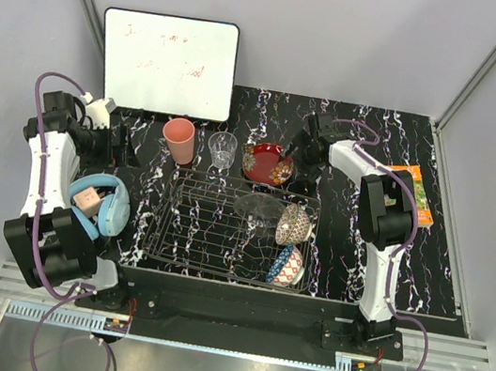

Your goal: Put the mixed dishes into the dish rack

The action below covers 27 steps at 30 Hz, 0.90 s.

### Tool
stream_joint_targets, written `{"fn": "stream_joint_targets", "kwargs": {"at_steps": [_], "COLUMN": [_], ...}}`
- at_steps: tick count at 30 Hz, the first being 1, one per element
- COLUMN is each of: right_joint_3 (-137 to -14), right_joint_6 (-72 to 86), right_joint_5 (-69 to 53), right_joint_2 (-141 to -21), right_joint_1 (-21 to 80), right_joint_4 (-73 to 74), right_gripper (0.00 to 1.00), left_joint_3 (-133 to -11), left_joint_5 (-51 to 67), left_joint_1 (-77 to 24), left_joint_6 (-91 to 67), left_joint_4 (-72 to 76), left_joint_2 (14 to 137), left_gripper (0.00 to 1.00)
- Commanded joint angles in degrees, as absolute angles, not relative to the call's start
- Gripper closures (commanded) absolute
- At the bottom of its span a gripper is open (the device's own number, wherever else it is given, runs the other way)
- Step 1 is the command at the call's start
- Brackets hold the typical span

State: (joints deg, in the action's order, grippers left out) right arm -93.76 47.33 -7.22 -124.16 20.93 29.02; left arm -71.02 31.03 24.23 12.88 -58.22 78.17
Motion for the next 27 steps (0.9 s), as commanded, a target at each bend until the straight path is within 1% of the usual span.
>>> {"fn": "stream_joint_targets", "kwargs": {"at_steps": [1,4,6,12,15,16,17,18,19,22,23,27], "right_joint_3": [-92.2,-91.23,-90.35,-87.99,-86.32,-86.05,-85.78,-85.17,-84.64,-82.18,-80.96,-78.14], "right_joint_6": [48.34,48.52,48.6,49.65,50.45,50.45,50.45,50.71,50.97,52.12,52.38,52.3], "right_joint_5": [-7.03,-6.42,-6.15,-6.85,-7.38,-7.3,-7.29,-7.21,-7.38,-8.08,-8.43,-9.4], "right_joint_2": [-124.19,-124.45,-124.54,-125.42,-125.42,-125.42,-125.42,-125.42,-125.33,-124.98,-124.81,-122.61], "right_joint_1": [21.0,20.92,20.92,20.92,20.92,20.92,20.92,20.83,20.83,20.31,20.13,18.99], "right_joint_4": [27.42,27.25,26.63,24.09,21.89,21.54,20.75,20.31,19.26,16.1,15.39,12.22], "right_gripper": [0.18,0.25,0.34,0.44,0.53,0.59,0.68,0.73,0.81,0.93,1.0,1.0], "left_joint_3": [-73.47,-73.83,-73.83,-74.0,-74.44,-74.62,-74.62,-74.53,-74.18,-73.22,-72.86,-71.81], "left_joint_5": [30.85,31.11,31.11,30.32,29.8,29.71,29.53,29.36,28.83,27.17,26.55,24.7], "left_joint_1": [24.52,24.61,24.52,24.52,24.52,24.61,24.52,24.52,24.52,24.52,24.61,24.52], "left_joint_6": [12.92,12.83,12.74,12.75,12.83,12.75,12.74,12.83,13.01,13.62,13.71,14.33], "left_joint_4": [-58.27,-58.53,-58.53,-58.8,-59.15,-59.32,-59.5,-59.5,-59.59,-59.59,-59.68,-59.85], "left_joint_2": [77.52,77.78,77.87,77.96,77.87,77.87,77.78,77.78,77.61,77.61,77.52,77.17], "left_gripper": [0.01,0.01,0.01,0.01,0.01,0.01,0.01,0.01,0.01,0.01,0.01,0.01]}}
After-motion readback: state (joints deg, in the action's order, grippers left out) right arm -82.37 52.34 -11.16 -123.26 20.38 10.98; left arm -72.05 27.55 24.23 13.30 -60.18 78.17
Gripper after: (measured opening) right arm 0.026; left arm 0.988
